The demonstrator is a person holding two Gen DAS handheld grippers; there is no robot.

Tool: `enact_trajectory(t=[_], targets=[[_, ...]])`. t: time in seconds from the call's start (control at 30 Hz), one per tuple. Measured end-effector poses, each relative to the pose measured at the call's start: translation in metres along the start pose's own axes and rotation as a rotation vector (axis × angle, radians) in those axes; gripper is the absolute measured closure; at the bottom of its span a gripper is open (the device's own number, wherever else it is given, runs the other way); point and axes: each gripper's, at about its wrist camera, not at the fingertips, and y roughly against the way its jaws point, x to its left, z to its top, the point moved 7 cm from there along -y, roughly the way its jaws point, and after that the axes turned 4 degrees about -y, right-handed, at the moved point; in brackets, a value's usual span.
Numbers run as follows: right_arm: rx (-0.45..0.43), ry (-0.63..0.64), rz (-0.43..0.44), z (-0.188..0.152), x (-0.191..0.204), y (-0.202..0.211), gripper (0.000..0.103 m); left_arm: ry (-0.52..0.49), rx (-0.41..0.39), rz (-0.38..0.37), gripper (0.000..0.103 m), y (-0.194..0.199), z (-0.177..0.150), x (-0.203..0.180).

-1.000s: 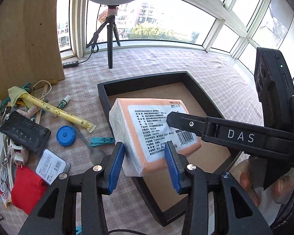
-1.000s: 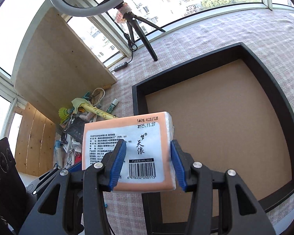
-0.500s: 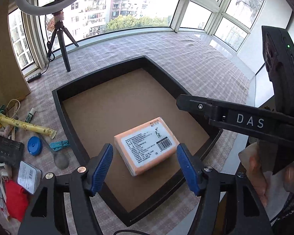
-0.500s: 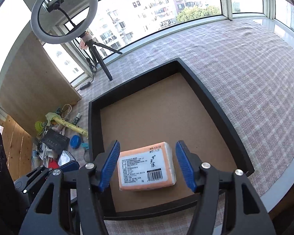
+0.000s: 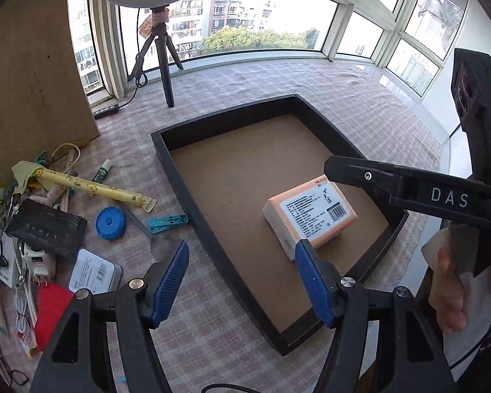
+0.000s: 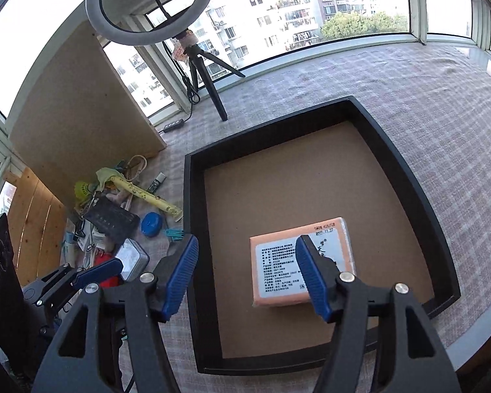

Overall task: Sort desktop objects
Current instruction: 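Carry the tissue pack into the black tray and open the right tool, then grasp the red cloth pouch with both tools from opposite sides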

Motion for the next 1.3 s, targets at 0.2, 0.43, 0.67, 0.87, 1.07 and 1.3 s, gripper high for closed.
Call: enact_trajectory(t=[0.2, 0.43, 0.67, 0.87, 1.07, 1.3], targets=[[0.094, 0.088, 0.094, -0.018, 0.066, -0.041, 0.042, 0.106, 0.001, 0.091, 0.038, 0.013, -0.025, 0.075], [0.170, 0.205, 0.140, -0.061, 0.138, -0.088, 0.042, 0.291, 0.045, 0.226, 0.038, 0.021, -0.081, 0.180], [0.278, 0.265, 0.188, -0.103, 0.189, -0.129, 0.042, 0.421, 0.111, 0.275, 0.040, 0.014, -0.125, 0.246], [0.349, 0.304, 0.214, -0.132, 0.217, -0.149, 0.042, 0.484, 0.119, 0.229, 0.041, 0.008, -0.133, 0.261], [0.398, 0.323, 0.229, -0.152, 0.232, -0.160, 0.043, 0.501, 0.143, 0.185, 0.041, -0.003, -0.136, 0.264], [0.438, 0.336, 0.222, -0.167, 0.240, -0.175, 0.043, 0.511, 0.162, 0.140, 0.039, -0.017, -0.137, 0.266]])
